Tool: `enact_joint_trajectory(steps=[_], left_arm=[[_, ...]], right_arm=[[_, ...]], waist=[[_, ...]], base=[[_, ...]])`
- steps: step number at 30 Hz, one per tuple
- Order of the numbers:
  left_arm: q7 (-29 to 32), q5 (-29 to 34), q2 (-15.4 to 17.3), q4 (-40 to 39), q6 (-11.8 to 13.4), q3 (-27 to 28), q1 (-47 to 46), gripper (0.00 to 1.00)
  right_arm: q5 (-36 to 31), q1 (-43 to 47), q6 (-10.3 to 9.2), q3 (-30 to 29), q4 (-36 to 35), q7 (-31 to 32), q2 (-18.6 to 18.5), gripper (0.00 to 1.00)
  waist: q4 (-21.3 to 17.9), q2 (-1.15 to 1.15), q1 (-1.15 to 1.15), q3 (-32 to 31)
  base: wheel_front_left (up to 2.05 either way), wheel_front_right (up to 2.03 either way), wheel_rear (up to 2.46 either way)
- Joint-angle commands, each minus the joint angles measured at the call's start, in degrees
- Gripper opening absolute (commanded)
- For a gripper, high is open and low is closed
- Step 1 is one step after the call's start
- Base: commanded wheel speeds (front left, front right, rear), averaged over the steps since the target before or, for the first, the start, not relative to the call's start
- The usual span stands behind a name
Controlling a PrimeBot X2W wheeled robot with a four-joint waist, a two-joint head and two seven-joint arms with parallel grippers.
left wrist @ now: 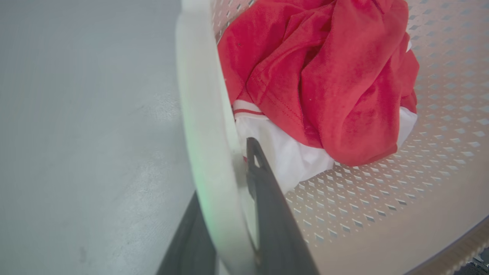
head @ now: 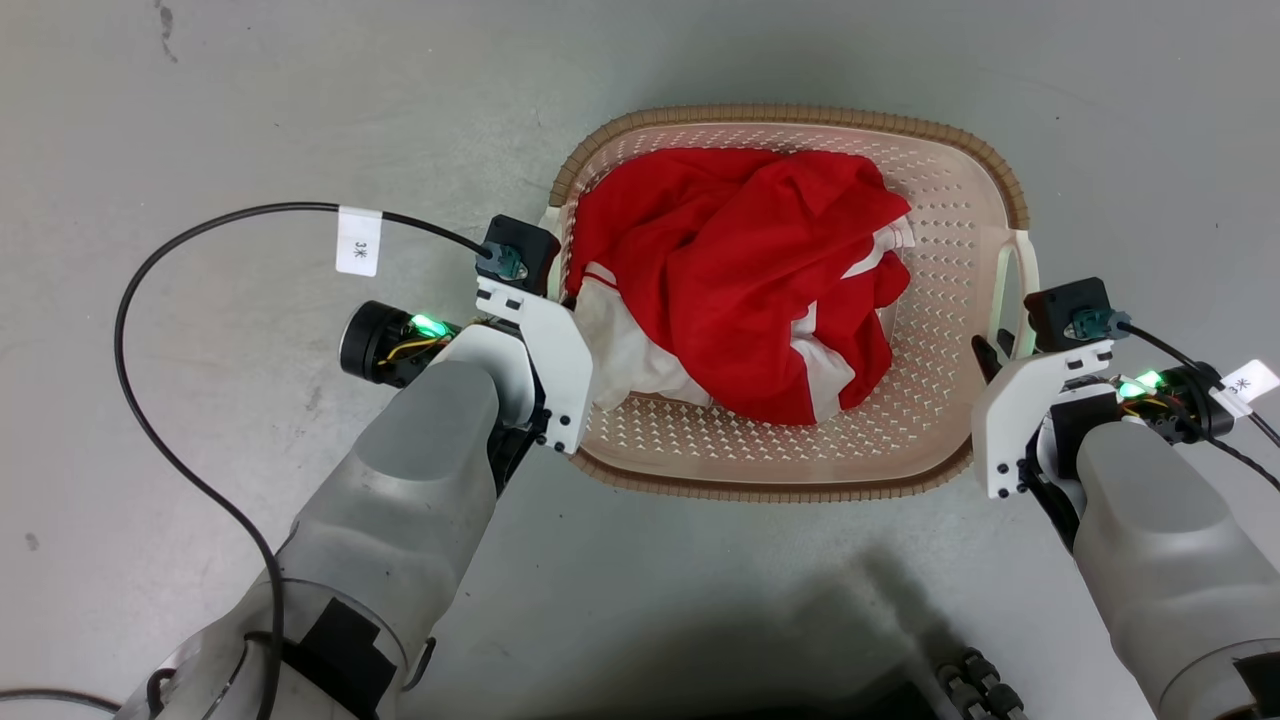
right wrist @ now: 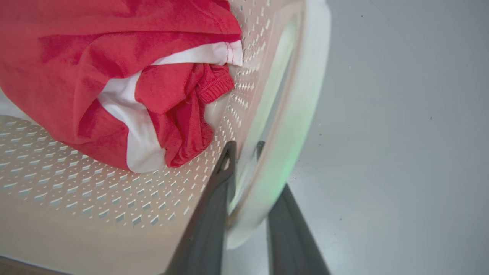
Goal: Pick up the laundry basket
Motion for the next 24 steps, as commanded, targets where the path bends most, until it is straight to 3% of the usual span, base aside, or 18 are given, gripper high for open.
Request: enact_joint_trajectory(steps=[1,11,24], left_arm=[[-0.37,0.05,0.08,0.08,-0.57,-0.53,-0.77,0.00],[0.22,-2.28,-0.41,-0.92,-0.73,-2.42,0.87,0.00],[3.36,-7.87,-0.62,-2.55,-0.90,-4.94,5.69,0.00]], right_arm=[[0.07,-1.05,-0.04,0.67,0.03,0.06,0.90,0.00],[2.41,0.35,-0.04,3.36,-0.04,1.06,0.80,0.00],[5.52,3.77,-0.04,9.20,-0.09,4.93,1.47,0.00]], waist=[[0.05,0.00,0.00,-0.03],[0.34,0.00,0.00,-2.91],[2.55,0.00,0.00,-14.19]], base=[[0.00,0.00,0.00],[0.00,0.00,0.00],[0.00,0.00,0.00]])
